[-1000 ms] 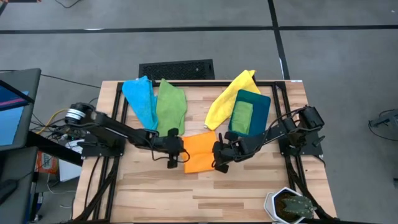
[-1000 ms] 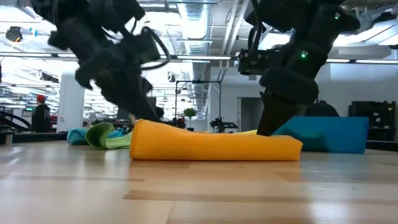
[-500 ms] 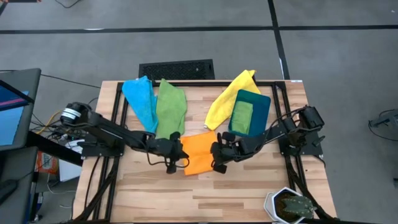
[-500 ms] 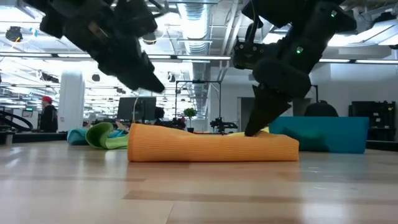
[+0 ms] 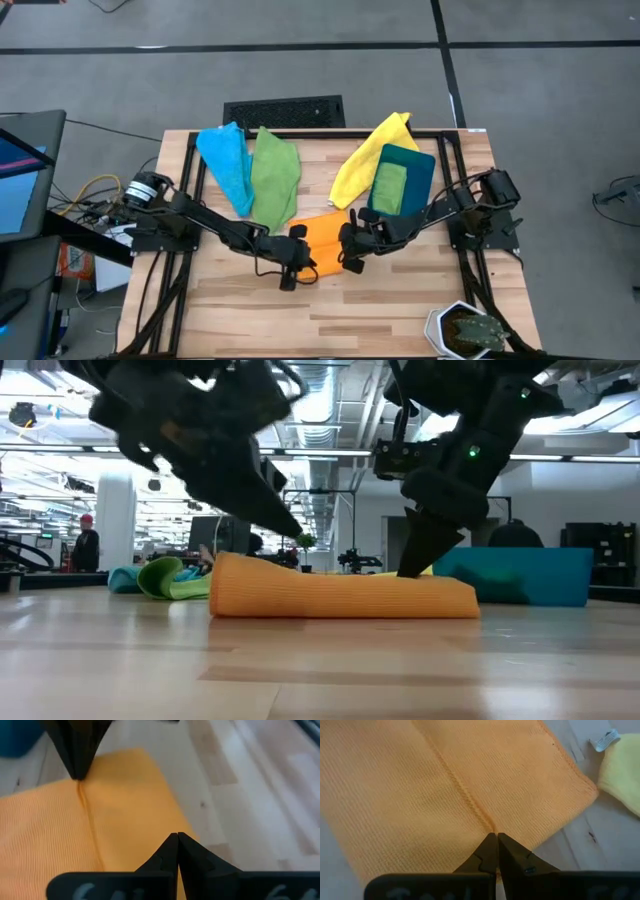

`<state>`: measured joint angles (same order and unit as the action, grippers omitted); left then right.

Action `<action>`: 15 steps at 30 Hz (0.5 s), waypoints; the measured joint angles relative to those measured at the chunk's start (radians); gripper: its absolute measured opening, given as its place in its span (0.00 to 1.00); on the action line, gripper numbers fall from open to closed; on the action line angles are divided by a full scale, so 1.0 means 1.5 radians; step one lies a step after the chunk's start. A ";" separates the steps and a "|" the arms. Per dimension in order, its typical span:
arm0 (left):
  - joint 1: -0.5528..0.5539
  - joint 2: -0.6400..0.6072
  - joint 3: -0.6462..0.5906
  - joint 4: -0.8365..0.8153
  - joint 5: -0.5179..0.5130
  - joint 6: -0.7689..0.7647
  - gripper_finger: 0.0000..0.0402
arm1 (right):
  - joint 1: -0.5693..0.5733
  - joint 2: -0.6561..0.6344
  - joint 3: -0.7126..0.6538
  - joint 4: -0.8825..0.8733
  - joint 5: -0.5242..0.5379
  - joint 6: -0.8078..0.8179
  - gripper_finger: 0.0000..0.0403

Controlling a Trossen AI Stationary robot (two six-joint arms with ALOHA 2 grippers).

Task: Fold microfiber towels
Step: Fold the orange microfiber cloth

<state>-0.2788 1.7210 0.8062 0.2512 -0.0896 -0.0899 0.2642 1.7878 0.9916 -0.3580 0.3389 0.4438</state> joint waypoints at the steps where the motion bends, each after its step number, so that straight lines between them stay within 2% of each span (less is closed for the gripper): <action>1: 0.002 0.010 0.000 -0.002 0.000 -0.004 0.00 | 0.000 0.000 0.000 0.001 0.000 0.000 0.09; 11: 0.003 0.064 0.000 -0.036 0.013 -0.047 0.00 | 0.002 -0.002 0.000 -0.007 -0.001 0.001 0.09; 15: 0.003 0.064 0.000 -0.037 0.017 -0.046 0.00 | 0.002 -0.043 0.000 -0.027 0.002 0.006 0.09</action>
<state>-0.2749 1.8172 0.8059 0.1955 -0.0636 -0.1586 0.2668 1.7235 0.9916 -0.3981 0.3422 0.4533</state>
